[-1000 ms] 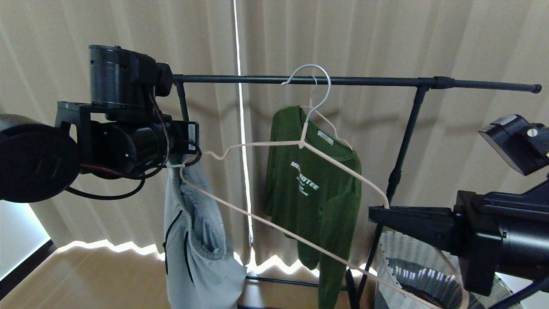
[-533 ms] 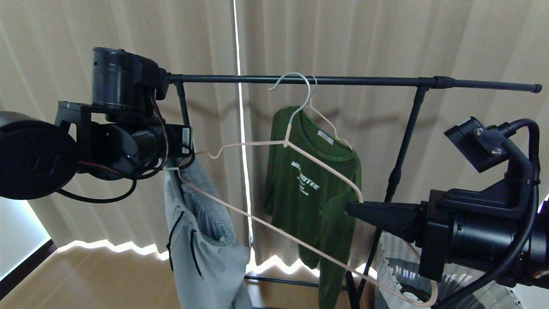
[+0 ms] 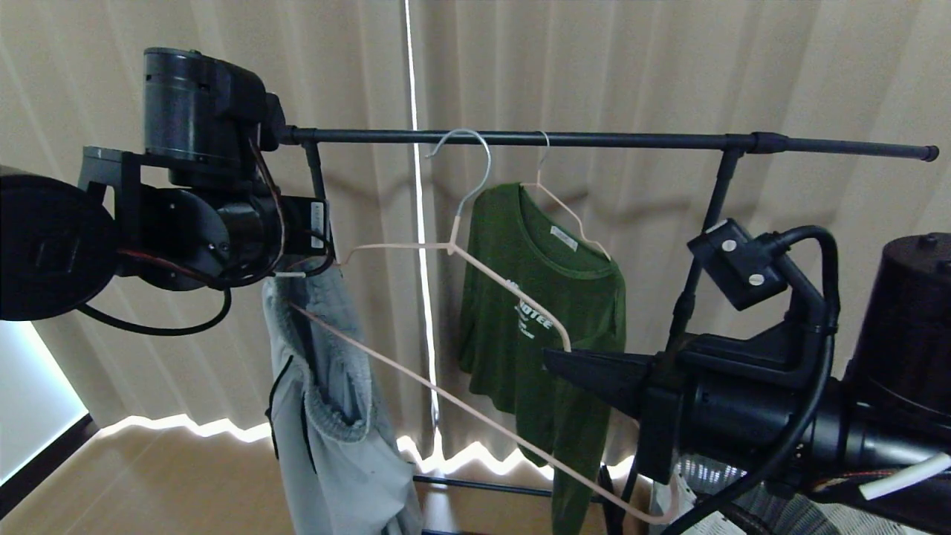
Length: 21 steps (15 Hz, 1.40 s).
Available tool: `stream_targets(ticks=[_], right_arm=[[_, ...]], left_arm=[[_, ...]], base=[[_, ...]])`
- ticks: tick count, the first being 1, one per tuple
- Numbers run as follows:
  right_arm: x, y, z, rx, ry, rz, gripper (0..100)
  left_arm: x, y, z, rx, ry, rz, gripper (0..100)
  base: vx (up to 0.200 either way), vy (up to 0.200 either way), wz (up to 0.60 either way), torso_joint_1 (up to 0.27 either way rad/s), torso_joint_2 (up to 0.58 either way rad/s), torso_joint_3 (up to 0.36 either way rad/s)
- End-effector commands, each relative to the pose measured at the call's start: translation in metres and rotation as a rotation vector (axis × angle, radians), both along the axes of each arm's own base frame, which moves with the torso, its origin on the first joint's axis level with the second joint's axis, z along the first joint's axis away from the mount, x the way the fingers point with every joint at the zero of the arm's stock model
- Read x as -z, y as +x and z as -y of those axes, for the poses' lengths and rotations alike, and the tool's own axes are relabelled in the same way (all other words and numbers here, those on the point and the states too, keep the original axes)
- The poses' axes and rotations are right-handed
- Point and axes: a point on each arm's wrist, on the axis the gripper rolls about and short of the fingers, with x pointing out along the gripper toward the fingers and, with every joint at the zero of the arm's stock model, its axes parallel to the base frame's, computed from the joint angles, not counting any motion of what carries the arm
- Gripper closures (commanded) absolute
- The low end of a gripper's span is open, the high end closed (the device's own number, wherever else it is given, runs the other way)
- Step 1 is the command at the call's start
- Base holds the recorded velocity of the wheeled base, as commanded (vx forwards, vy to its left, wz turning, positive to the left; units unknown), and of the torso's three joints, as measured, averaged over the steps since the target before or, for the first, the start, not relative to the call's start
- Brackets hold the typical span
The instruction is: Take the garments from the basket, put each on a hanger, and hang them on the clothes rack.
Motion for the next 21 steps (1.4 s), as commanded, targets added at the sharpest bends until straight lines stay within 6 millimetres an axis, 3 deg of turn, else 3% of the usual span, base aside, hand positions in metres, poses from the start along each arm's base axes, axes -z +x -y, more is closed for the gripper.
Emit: stream_targets(ticks=[1,8,17,21], right_arm=[[0.015,0.008,-0.012,0.013,-0.041,-0.025,100],[0.022,0.022,-0.025,0.109,-0.020,0.022,100],[0.025,0.031,-0.036,0.103,-0.010,0.031,100],[0.021,0.031,-0.036,0.101,0.027,0.064,100]], left_arm=[[-0.005,-0.005,-0.003,-0.003,-0.002,0.004,100],[-0.010,-0.024,-0.012,-0.002,0.044,-0.091,100],[-0.032,-0.054,0.036,0.180,-0.072,-0.015,100],[-0.038,-0.081,0.048,0.392,-0.096,-0.048,100]], base=[[0.000,0.000,0.00,0.000,0.00,0.000],[0.000,0.000,0.00,0.000,0.00,0.000],[0.000,0.000,0.00,0.000,0.00,0.000],[0.000,0.000,0.00,0.000,0.00,0.000]])
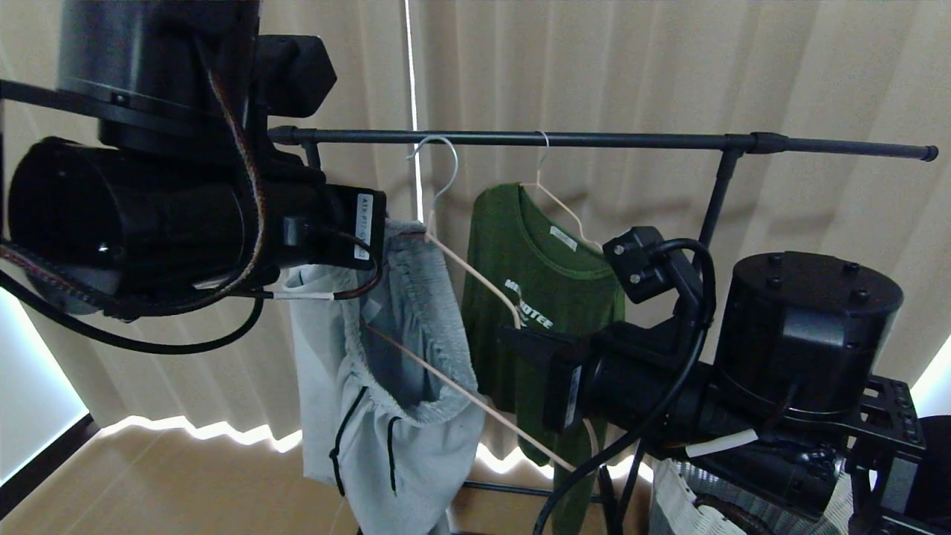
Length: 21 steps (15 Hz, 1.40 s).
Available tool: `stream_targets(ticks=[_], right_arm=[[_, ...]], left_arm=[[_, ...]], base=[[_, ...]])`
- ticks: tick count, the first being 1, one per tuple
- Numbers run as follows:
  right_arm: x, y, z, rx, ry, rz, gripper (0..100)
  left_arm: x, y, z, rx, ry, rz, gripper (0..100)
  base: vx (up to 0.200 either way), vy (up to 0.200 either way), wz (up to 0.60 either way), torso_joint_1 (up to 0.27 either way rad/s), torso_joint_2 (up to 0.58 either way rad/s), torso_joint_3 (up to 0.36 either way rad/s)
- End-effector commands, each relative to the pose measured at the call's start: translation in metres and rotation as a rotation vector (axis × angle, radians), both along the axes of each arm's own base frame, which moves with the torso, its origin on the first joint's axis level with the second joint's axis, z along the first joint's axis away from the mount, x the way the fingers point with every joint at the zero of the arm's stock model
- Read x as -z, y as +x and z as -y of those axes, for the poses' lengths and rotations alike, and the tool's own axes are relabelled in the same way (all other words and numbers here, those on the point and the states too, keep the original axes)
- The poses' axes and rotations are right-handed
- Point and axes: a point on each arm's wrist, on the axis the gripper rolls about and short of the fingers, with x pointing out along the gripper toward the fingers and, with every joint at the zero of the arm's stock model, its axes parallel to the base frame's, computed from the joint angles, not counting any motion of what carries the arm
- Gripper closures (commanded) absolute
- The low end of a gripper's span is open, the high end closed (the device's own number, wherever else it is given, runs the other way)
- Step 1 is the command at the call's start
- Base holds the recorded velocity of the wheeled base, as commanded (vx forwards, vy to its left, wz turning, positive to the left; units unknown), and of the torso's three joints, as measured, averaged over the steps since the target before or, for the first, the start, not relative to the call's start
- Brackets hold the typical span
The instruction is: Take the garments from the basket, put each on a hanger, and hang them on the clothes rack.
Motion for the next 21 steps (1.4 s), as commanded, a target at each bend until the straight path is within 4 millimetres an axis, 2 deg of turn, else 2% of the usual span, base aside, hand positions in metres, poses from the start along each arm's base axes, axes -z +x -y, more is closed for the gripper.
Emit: stream_targets(ticks=[1,5,8,9,14,18,20,21], right_arm=[[-0.001,-0.001,0.001,-0.001,0.005,0.003,100],[-0.009,-0.003,0.003,-0.004,0.060,0.052,100],[-0.010,-0.004,0.005,-0.012,0.065,0.109,100],[-0.011,-0.005,0.005,-0.013,0.072,0.123,100],[-0.028,-0.010,0.014,-0.005,0.128,0.175,100],[-0.037,-0.015,0.031,-0.025,0.147,0.204,100],[-0.039,-0.015,0.042,-0.018,0.134,0.229,100],[-0.039,-0.014,0.053,-0.026,0.112,0.248,100]], left_arm=[[-0.004,-0.010,0.000,0.031,0.000,0.001,100],[0.002,-0.017,-0.006,0.043,0.009,-0.012,100],[0.004,-0.029,-0.008,0.142,-0.017,-0.039,100],[0.003,-0.030,-0.008,0.150,-0.019,-0.039,0],[0.006,-0.037,-0.013,0.160,-0.009,-0.038,0],[0.012,-0.056,-0.032,0.219,-0.002,-0.009,0],[0.015,-0.059,-0.043,0.215,0.038,0.039,0],[0.017,-0.059,-0.054,0.204,0.089,0.104,0]], base=[[0.000,0.000,0.00,0.000,0.00,0.000],[0.000,0.000,0.00,0.000,0.00,0.000],[0.000,0.000,0.00,0.000,0.00,0.000],[0.000,0.000,0.00,0.000,0.00,0.000],[0.000,0.000,0.00,0.000,0.00,0.000],[0.000,0.000,0.00,0.000,0.00,0.000],[0.000,0.000,0.00,0.000,0.00,0.000],[0.000,0.000,0.00,0.000,0.00,0.000]])
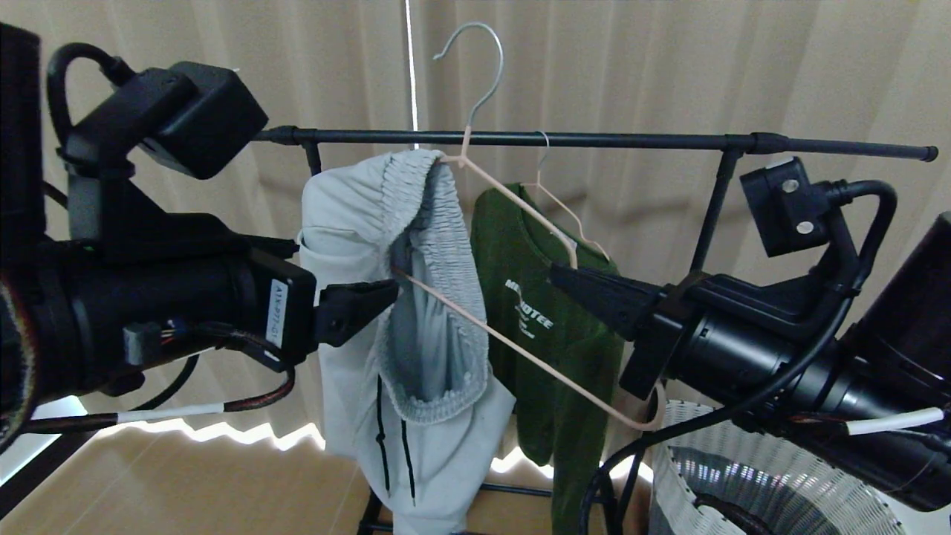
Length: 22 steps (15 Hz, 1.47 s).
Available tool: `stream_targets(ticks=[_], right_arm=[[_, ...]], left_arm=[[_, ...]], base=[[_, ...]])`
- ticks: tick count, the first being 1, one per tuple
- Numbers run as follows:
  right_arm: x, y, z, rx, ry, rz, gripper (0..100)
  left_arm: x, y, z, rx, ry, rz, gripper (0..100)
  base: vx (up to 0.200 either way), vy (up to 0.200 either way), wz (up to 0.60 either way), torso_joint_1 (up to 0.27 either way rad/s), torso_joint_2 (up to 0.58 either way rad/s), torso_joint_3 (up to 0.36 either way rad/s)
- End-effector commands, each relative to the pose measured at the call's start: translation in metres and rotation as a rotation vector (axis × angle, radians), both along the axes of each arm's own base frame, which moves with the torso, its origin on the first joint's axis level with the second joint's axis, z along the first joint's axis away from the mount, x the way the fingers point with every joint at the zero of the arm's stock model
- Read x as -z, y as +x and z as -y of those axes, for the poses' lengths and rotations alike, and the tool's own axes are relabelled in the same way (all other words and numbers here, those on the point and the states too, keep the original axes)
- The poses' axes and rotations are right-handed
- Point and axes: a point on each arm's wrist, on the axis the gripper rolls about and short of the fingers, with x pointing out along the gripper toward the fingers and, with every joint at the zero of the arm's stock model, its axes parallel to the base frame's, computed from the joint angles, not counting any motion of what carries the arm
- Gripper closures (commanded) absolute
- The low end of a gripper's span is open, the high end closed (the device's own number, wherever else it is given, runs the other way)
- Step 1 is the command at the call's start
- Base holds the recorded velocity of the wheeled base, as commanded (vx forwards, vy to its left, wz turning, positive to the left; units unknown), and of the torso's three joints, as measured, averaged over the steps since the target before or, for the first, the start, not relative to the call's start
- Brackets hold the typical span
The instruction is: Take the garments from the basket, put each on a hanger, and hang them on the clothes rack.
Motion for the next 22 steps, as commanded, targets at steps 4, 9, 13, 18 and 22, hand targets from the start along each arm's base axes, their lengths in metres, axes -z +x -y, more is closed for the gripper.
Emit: stream_targets(ticks=[4,9,13,18,22], right_arm=[[-0.002,-0.003,0.040,-0.026,-0.050,0.021,100],[-0.007,-0.015,0.048,-0.132,-0.064,0.010,100],[-0.005,-0.018,0.047,-0.219,-0.071,0.003,100],[-0.005,-0.021,0.046,-0.329,-0.071,0.010,100],[-0.006,-0.022,0.046,-0.395,-0.073,0.018,100]], left_arm=[[0.019,0.014,-0.038,0.074,0.072,0.301,0],[0.016,0.023,-0.047,0.255,0.138,0.386,0],[0.018,0.041,-0.036,0.348,0.192,0.403,0],[0.022,0.056,-0.029,0.362,0.217,0.393,0],[0.023,0.055,-0.028,0.407,0.238,0.413,0]], base=[[0.000,0.000,0.00,0.000,0.00,0.000],[0.000,0.000,0.00,0.000,0.00,0.000],[0.000,0.000,0.00,0.000,0.00,0.000],[0.000,0.000,0.00,0.000,0.00,0.000],[0.000,0.000,0.00,0.000,0.00,0.000]])
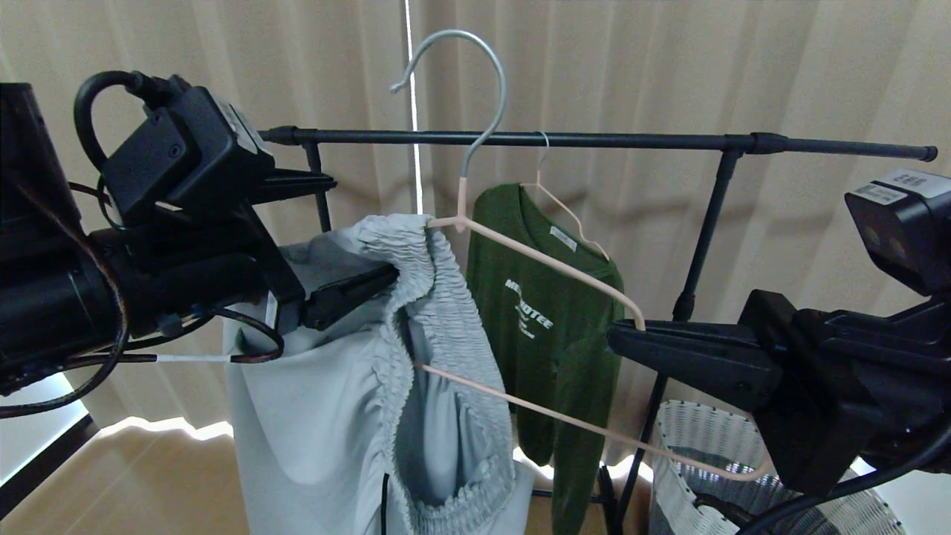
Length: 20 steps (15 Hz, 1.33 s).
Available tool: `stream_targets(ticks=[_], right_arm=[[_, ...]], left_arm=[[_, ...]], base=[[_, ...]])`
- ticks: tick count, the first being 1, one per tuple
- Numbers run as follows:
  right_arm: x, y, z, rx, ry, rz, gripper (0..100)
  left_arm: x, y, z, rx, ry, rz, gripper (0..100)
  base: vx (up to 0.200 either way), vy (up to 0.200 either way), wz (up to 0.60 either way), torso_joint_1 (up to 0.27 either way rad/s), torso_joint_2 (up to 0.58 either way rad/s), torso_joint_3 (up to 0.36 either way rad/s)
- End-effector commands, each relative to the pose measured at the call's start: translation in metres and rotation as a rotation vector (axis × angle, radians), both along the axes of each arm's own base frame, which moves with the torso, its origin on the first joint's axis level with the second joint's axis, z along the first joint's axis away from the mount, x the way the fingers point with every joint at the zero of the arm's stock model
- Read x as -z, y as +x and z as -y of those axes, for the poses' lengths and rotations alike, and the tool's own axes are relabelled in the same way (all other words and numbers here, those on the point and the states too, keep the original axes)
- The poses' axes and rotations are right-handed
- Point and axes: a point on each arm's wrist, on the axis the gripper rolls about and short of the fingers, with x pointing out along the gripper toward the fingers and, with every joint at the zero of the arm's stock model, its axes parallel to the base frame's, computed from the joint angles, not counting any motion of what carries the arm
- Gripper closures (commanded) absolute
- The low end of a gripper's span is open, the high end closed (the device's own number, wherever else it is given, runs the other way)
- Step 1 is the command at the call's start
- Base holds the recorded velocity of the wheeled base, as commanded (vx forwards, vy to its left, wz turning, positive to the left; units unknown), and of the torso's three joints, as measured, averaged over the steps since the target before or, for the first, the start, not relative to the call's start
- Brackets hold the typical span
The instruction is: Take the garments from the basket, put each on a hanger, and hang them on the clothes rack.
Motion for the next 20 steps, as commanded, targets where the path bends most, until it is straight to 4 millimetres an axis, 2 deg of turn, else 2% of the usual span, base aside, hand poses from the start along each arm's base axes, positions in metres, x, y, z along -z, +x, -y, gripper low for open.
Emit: stream_targets(ticks=[1,2,3,11,14,15,17,20], right_arm=[[0.000,-0.001,0.000,-0.020,-0.002,0.010,100],[-0.001,-0.001,0.000,-0.028,-0.002,0.014,100],[-0.002,-0.002,0.001,-0.034,0.003,0.020,100],[-0.004,-0.003,0.002,-0.031,0.007,0.028,100],[0.002,0.003,0.009,0.021,-0.019,0.039,100],[0.003,0.003,0.010,0.040,-0.023,0.037,0],[0.005,0.006,0.013,0.099,-0.030,0.034,0],[0.008,0.021,0.030,0.204,-0.080,0.102,0]], left_arm=[[0.002,0.001,0.000,0.026,0.004,-0.008,0],[0.003,0.002,0.000,0.030,0.006,-0.008,0],[0.003,0.002,0.000,0.030,0.006,-0.010,100],[0.008,0.000,-0.002,0.023,0.009,-0.023,100],[0.008,0.000,-0.004,0.010,-0.014,-0.048,100],[0.007,0.000,-0.007,-0.004,-0.031,-0.059,100],[0.009,0.005,-0.015,-0.053,-0.046,-0.083,100],[0.015,0.011,-0.030,-0.176,-0.036,-0.102,100]], base=[[0.000,0.000,0.00,0.000,0.00,0.000],[0.000,0.000,0.00,0.000,0.00,0.000],[0.000,0.000,0.00,0.000,0.00,0.000],[0.000,0.000,0.00,0.000,0.00,0.000],[0.000,0.000,0.00,0.000,0.00,0.000],[0.000,0.000,0.00,0.000,0.00,0.000],[0.000,0.000,0.00,0.000,0.00,0.000],[0.000,0.000,0.00,0.000,0.00,0.000]])
